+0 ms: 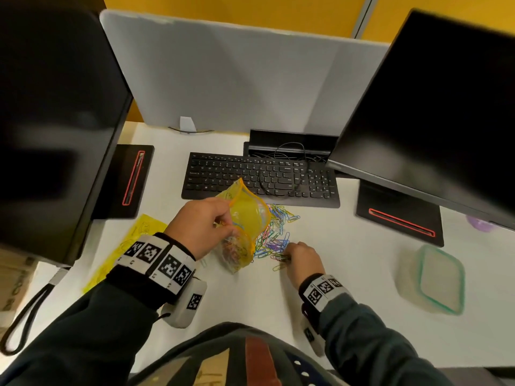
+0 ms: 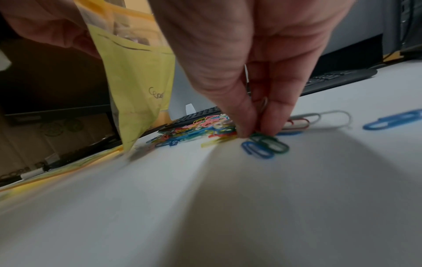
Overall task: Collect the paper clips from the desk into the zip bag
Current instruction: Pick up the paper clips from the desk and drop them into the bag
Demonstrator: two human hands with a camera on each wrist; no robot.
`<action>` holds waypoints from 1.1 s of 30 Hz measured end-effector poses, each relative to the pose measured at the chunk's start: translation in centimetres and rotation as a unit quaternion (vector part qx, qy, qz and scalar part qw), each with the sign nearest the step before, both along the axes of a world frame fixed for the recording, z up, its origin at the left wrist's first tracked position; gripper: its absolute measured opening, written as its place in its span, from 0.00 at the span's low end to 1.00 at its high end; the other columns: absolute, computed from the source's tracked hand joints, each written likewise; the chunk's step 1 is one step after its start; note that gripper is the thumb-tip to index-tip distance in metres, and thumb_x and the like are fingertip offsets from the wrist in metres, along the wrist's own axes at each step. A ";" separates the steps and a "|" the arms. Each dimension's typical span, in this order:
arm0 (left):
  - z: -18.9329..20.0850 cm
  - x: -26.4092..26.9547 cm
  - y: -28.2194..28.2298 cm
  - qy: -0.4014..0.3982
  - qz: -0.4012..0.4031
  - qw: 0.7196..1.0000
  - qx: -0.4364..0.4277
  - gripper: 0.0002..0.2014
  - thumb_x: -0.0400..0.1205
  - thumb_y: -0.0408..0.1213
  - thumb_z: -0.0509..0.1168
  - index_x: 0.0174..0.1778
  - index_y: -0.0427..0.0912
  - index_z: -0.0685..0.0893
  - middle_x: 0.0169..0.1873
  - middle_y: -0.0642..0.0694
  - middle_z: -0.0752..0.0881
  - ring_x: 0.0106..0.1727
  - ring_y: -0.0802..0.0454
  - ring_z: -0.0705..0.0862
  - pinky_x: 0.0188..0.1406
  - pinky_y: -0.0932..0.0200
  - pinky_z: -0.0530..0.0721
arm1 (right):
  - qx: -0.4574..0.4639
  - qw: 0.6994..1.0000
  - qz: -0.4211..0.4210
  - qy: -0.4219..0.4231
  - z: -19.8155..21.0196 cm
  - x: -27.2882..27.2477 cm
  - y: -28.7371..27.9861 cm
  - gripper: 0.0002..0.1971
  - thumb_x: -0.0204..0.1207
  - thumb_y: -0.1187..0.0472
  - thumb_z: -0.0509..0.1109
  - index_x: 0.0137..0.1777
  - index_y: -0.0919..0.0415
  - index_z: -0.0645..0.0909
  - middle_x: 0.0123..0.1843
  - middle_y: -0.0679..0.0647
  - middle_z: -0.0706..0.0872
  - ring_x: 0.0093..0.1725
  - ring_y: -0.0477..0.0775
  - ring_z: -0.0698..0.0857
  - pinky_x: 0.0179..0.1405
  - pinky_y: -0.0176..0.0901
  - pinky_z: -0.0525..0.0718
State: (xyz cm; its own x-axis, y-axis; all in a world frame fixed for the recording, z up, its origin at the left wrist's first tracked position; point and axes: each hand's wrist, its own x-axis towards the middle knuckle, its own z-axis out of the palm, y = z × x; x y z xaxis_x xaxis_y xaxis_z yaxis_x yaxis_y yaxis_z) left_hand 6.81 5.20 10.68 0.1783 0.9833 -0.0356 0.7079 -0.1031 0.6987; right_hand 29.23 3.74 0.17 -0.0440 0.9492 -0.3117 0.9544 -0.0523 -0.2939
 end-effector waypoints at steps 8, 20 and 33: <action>-1.1 0.2 -0.3 0.007 -0.016 0.999 -0.042 0.07 0.66 0.37 0.77 0.29 0.41 0.84 0.41 0.49 0.87 0.58 0.53 0.83 0.49 0.55 0.83 | -0.035 0.997 -0.055 0.038 1.3 1.0 0.5 0.13 0.72 0.72 0.61 0.48 0.63 0.86 0.50 0.62 0.89 0.53 0.60 0.86 0.50 0.40 0.80; -1.4 0.4 -0.2 0.018 -0.021 0.999 -0.043 0.07 0.67 0.36 0.76 0.31 0.42 0.84 0.53 0.46 0.87 0.63 0.55 0.81 0.51 0.64 0.77 | 0.029 0.927 -0.021 0.373 10.2 -6.1 3.2 0.12 0.68 0.73 0.73 0.34 0.55 0.82 0.31 0.50 0.83 0.29 0.50 0.81 0.38 0.51 0.86; -1.5 0.2 -0.1 0.005 -0.003 0.998 -0.057 0.05 0.69 0.32 0.73 0.31 0.42 0.84 0.48 0.45 0.88 0.59 0.49 0.83 0.54 0.50 0.82 | -0.154 0.974 -0.165 0.021 2.3 6.0 -2.7 0.14 0.62 0.61 0.80 0.40 0.56 0.76 0.43 0.52 0.81 0.43 0.53 0.79 0.33 0.36 0.73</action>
State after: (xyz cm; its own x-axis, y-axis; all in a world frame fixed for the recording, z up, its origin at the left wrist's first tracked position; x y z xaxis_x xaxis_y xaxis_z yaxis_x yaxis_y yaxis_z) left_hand 7.03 5.13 9.14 0.1830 0.9717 -0.1492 0.7145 -0.0273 0.6991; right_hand 35.22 1.04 2.46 0.2291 0.7756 -0.5882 0.8579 -0.4464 -0.2544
